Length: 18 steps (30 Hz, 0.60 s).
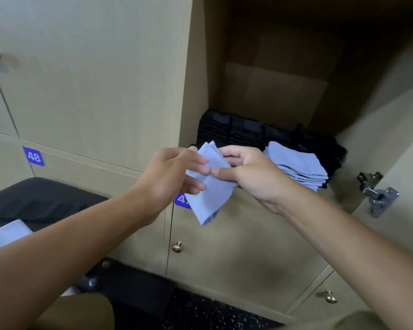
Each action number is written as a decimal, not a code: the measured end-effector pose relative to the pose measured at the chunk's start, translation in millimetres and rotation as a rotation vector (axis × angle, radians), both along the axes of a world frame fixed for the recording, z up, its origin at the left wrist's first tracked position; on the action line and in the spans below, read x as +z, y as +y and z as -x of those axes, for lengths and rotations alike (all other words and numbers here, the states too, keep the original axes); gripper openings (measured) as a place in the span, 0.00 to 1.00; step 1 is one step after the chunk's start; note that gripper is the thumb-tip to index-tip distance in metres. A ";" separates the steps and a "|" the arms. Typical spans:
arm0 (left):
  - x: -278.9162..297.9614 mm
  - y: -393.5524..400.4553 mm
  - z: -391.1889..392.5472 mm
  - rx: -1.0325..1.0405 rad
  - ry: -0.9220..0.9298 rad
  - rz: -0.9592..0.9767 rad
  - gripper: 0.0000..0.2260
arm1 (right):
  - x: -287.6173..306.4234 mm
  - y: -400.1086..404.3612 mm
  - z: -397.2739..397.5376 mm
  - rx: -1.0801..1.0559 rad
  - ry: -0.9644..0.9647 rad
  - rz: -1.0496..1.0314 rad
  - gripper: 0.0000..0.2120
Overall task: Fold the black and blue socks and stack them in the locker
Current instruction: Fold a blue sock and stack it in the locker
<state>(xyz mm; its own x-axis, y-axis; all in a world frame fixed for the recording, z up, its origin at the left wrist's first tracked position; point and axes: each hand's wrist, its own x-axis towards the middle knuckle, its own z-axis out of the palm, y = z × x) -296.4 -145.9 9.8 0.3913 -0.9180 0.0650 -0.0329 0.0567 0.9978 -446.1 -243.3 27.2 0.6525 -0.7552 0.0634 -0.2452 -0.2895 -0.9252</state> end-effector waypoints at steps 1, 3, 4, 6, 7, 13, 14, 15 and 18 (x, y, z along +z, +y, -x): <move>0.4 -2.0 -0.3 0.010 -0.024 0.003 0.15 | 1.2 -1.9 3.0 -0.022 -0.012 0.010 0.13; -0.9 -7.0 -1.2 0.061 -0.121 0.036 0.10 | 4.1 -5.5 9.2 -0.057 -0.024 0.052 0.11; -2.1 -10.6 -1.6 0.114 -0.205 0.065 0.07 | 6.1 -7.4 12.1 -0.068 -0.023 0.095 0.11; -3.9 -17.8 -1.9 0.206 -0.372 0.130 0.05 | 9.8 -11.3 18.0 -0.083 -0.021 0.185 0.10; -5.0 -21.4 -2.2 0.218 -0.446 0.155 0.10 | 11.5 -12.9 20.7 -0.088 -0.028 0.219 0.10; -4.9 -39.1 -5.2 -0.071 -0.496 0.185 0.18 | 17.2 -20.5 35.2 -0.089 -0.060 0.274 0.15; -3.6 -41.1 -4.0 -0.122 -0.469 0.188 0.15 | 17.5 -21.7 37.8 -0.083 -0.066 0.271 0.15; -2.8 -42.9 -2.5 -0.163 -0.442 0.197 0.12 | 17.7 -22.9 40.1 -0.082 -0.070 0.270 0.15; 0.6 -47.8 5.7 -0.204 -0.358 0.203 0.06 | 18.1 -27.4 46.5 -0.094 -0.064 0.272 0.16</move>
